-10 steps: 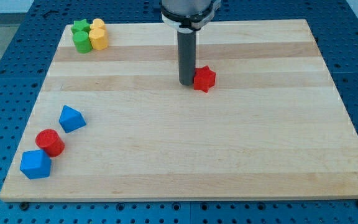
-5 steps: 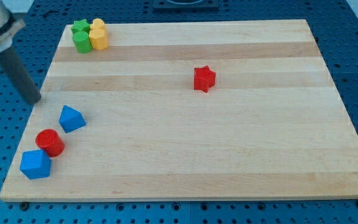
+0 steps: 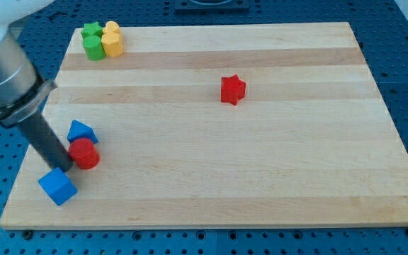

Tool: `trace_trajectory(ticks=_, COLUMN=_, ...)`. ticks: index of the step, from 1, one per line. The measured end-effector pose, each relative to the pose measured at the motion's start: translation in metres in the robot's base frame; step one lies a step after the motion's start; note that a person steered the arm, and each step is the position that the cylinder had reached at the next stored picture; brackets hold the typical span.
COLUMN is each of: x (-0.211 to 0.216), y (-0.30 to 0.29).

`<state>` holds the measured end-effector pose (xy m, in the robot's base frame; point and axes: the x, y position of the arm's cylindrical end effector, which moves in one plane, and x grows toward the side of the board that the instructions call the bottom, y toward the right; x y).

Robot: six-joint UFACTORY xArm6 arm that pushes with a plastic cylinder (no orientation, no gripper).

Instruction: Push the red circle towards left side of the red star

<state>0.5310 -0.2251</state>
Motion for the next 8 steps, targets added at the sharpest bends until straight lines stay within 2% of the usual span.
trace_trajectory(ticks=3, x=-0.03, y=0.081)
trace_trajectory(ticks=7, x=-0.097, y=0.106)
trace_trajectory(ticks=8, x=-0.098, y=0.14)
